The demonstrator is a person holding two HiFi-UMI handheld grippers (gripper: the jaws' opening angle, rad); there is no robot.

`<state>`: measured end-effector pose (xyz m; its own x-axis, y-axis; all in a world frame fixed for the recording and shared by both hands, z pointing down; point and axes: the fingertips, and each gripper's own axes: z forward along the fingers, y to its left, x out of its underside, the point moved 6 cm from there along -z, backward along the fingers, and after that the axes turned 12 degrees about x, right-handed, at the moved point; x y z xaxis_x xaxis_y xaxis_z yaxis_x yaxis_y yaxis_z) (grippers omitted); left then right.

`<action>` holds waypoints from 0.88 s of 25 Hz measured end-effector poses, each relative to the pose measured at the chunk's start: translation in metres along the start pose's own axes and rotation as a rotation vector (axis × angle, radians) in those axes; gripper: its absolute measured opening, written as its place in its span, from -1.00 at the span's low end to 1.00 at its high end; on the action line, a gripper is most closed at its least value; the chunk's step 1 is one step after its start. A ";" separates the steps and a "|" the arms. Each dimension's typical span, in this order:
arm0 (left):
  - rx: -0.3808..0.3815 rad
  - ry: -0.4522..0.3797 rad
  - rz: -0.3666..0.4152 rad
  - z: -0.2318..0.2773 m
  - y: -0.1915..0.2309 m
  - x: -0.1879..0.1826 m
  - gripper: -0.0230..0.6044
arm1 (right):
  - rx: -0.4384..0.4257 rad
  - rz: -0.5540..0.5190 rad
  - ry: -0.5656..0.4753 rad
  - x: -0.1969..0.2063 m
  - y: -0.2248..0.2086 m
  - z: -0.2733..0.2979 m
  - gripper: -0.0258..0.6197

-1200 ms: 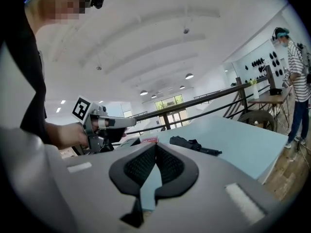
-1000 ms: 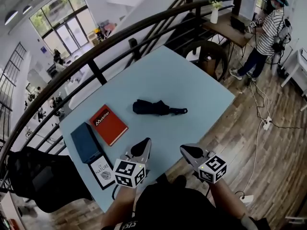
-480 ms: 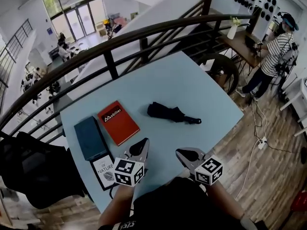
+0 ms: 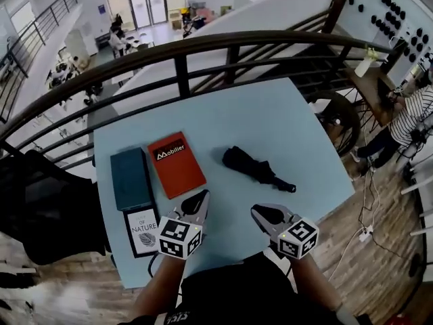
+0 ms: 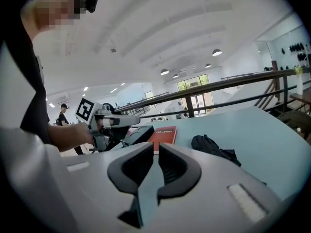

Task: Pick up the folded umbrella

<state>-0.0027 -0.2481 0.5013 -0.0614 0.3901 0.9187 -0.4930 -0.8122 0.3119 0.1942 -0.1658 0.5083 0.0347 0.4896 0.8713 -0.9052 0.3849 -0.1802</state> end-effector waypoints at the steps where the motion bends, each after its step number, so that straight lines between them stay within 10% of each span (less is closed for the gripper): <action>1: -0.022 -0.003 -0.008 0.003 0.001 0.000 -0.92 | -0.018 -0.004 0.010 -0.002 -0.010 0.003 -0.82; 15: -0.333 -0.058 -0.098 0.064 -0.035 -0.028 -0.92 | -0.360 -0.143 0.132 -0.029 -0.121 0.042 -0.29; 22: -0.377 -0.081 -0.088 0.080 -0.038 -0.040 -0.92 | -0.381 -0.215 0.181 -0.032 -0.139 0.069 -0.04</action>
<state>0.0877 -0.2671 0.4721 0.0567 0.4032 0.9134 -0.7786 -0.5548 0.2932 0.2898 -0.2886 0.5372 0.3087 0.4828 0.8195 -0.6509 0.7355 -0.1882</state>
